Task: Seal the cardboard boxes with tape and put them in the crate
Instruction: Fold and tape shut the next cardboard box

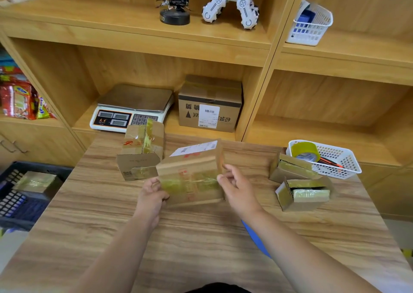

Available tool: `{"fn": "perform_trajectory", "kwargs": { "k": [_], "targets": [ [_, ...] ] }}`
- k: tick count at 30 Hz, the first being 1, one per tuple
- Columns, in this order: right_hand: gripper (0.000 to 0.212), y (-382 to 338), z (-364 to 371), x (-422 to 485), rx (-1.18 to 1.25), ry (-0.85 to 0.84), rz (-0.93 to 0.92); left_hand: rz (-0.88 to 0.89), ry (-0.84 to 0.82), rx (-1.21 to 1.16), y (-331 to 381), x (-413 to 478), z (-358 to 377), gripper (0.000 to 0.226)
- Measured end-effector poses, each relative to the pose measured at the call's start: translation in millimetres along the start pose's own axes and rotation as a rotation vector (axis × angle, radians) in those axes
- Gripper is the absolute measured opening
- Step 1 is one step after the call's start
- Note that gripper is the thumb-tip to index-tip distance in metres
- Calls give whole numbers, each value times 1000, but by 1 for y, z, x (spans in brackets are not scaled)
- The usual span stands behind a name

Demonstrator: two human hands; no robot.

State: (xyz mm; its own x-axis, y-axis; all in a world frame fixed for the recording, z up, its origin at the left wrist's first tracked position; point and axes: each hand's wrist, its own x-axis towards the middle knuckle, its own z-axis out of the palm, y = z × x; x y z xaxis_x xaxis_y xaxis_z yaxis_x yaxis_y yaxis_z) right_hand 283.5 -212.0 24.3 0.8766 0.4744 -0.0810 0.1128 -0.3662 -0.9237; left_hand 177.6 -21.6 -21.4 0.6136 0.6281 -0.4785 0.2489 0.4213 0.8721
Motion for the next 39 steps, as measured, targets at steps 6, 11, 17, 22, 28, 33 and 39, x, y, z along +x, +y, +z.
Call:
{"fn": "perform_trajectory", "kwargs": {
  "k": [6, 11, 17, 22, 28, 33, 39],
  "targets": [
    [41, 24, -6, -4, -31, 25, 118, -137, 64, 1, 16, -1, 13, 28],
    [38, 40, -7, -5, -69, 30, 188, -26, -46, 195, 4, -8, 14, 19],
    [9, 55, -7, 1, -112, -52, 278, 102, -40, 280, 6, -9, 19, 11],
    [19, 60, 1, -2, -167, -165, 278, 235, -13, 504, 19, -13, 28, 20],
    [8, 63, 14, -4, -324, -356, 280, 541, -11, 772, 26, -23, 41, 22],
    [21, 60, 15, -6, -191, -353, 295, 662, -107, 980, 6, -28, 51, 12],
    [28, 82, -15, -10, -338, -137, 337, 799, -213, 1147, -13, -30, 55, 15]
  ]
}}
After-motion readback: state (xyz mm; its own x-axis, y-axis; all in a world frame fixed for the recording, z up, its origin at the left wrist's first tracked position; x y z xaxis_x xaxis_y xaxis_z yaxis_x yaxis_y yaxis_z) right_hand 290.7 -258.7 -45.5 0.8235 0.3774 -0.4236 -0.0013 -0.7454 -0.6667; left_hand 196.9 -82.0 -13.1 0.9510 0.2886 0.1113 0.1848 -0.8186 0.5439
